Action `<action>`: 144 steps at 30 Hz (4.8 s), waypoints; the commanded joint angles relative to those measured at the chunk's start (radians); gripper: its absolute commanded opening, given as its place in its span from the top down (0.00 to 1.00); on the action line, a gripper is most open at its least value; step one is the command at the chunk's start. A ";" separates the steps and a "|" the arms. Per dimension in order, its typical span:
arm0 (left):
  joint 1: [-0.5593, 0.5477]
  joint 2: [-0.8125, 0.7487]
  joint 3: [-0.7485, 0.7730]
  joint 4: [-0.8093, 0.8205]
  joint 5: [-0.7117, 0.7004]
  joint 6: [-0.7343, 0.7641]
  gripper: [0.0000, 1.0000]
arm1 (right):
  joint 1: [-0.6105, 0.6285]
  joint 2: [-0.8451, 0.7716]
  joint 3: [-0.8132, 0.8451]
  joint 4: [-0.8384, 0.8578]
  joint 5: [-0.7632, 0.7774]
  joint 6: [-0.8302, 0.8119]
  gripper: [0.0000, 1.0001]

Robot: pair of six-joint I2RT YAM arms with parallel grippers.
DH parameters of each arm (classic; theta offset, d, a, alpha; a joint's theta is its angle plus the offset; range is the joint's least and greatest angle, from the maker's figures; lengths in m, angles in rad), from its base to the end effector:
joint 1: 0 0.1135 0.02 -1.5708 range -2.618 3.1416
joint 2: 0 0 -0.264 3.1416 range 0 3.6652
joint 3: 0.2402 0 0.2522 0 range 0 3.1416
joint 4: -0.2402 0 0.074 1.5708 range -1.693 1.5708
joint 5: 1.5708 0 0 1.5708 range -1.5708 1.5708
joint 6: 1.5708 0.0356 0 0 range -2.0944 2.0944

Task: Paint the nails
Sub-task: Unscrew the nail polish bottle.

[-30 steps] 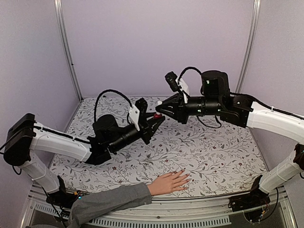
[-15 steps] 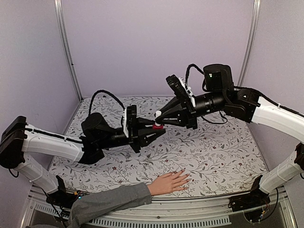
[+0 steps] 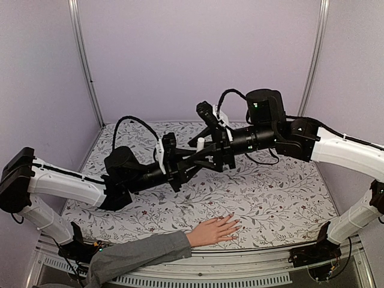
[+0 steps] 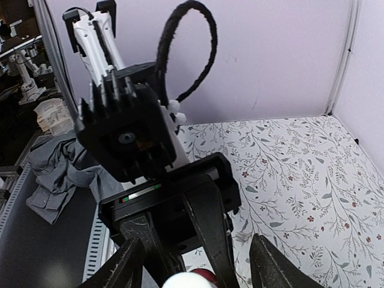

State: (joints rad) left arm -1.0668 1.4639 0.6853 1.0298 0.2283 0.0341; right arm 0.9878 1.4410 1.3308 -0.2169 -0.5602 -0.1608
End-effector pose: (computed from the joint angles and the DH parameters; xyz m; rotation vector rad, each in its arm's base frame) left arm 0.1444 -0.2785 0.2737 0.8986 1.0729 -1.0191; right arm 0.1684 0.2897 0.3745 -1.4010 1.4230 1.0784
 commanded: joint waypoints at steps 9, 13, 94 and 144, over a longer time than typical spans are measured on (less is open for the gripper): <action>-0.032 0.034 0.012 0.036 -0.333 0.029 1.00 | -0.004 -0.047 -0.094 0.159 0.344 0.239 0.40; -0.042 0.060 0.025 0.034 -0.428 0.043 1.00 | -0.005 -0.055 -0.113 0.198 0.385 0.297 0.43; 0.023 -0.012 0.037 -0.036 0.062 -0.042 1.00 | -0.032 -0.091 -0.070 0.113 0.028 0.078 0.42; -0.046 0.123 0.170 -0.128 -0.556 0.155 1.00 | -0.046 0.030 0.020 0.105 0.359 0.424 0.82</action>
State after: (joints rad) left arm -1.0985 1.5669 0.8314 0.9104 -0.3115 0.1707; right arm 0.9409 1.4658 1.3106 -0.1131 -0.2077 0.2710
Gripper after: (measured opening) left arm 0.196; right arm 0.216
